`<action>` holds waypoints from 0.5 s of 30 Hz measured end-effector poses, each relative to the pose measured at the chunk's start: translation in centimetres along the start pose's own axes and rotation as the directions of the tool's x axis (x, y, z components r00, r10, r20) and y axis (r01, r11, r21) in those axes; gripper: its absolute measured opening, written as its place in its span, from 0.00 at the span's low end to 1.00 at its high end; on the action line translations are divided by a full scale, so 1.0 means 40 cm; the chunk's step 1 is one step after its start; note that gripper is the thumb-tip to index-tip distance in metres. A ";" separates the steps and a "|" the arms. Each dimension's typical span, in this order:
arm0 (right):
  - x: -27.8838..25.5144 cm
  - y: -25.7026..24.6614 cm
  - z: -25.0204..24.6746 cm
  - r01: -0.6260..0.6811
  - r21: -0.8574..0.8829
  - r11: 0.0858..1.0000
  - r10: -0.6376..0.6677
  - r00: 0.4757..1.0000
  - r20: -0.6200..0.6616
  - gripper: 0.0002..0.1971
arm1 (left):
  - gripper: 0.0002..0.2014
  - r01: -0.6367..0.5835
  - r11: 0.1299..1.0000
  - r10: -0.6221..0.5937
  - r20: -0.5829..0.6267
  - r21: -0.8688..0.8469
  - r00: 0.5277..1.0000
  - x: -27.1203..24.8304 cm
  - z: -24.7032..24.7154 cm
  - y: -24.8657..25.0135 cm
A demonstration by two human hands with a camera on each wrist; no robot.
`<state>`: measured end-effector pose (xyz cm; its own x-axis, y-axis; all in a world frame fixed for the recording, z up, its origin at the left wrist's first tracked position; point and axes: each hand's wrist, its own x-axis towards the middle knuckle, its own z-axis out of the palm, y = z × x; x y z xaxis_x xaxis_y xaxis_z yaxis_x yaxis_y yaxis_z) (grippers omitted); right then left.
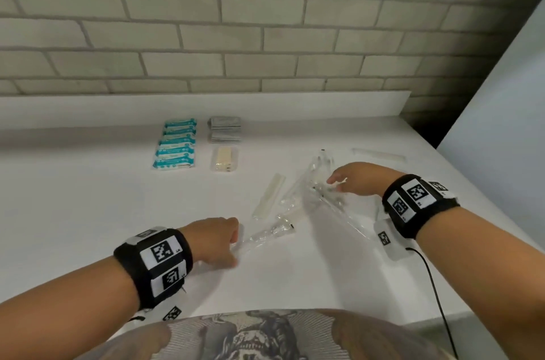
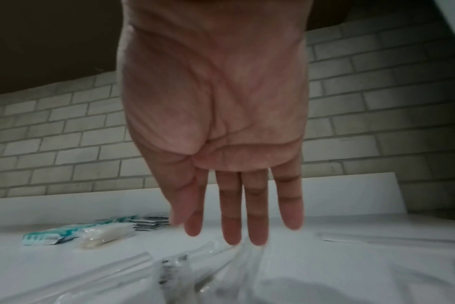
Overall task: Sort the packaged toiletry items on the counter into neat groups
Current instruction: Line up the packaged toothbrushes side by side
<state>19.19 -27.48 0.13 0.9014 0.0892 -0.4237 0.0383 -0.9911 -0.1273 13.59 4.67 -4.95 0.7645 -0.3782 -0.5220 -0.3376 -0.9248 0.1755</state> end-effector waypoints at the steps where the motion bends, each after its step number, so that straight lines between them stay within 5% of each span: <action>1: -0.010 0.014 0.002 -0.025 -0.030 0.999 0.025 1.000 0.004 0.18 | 0.12 0.009 1.000 -0.009 0.003 0.003 1.000 0.004 0.005 0.011; 7: -0.058 0.010 0.107 -0.046 -0.110 0.993 0.051 0.998 0.043 0.28 | 0.05 0.019 0.994 -0.028 -0.085 -0.111 0.996 0.044 -0.009 0.096; 11: -0.074 -0.005 0.157 -0.015 -0.046 0.999 0.015 1.000 0.007 0.12 | 0.10 0.020 0.948 -0.101 -0.242 -0.316 0.965 0.107 -0.051 0.167; 15: -0.070 0.070 0.098 -0.041 0.088 0.995 0.054 0.987 -0.152 0.12 | 0.07 0.041 0.933 -0.183 -0.373 -0.358 0.910 0.200 -0.088 0.233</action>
<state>15.08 -30.11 -2.55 0.9571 0.0193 -0.2890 -0.0370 -0.9815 -0.1880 18.49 -7.13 -4.53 0.9621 -0.1901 -0.1958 -0.0868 -0.8934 0.4408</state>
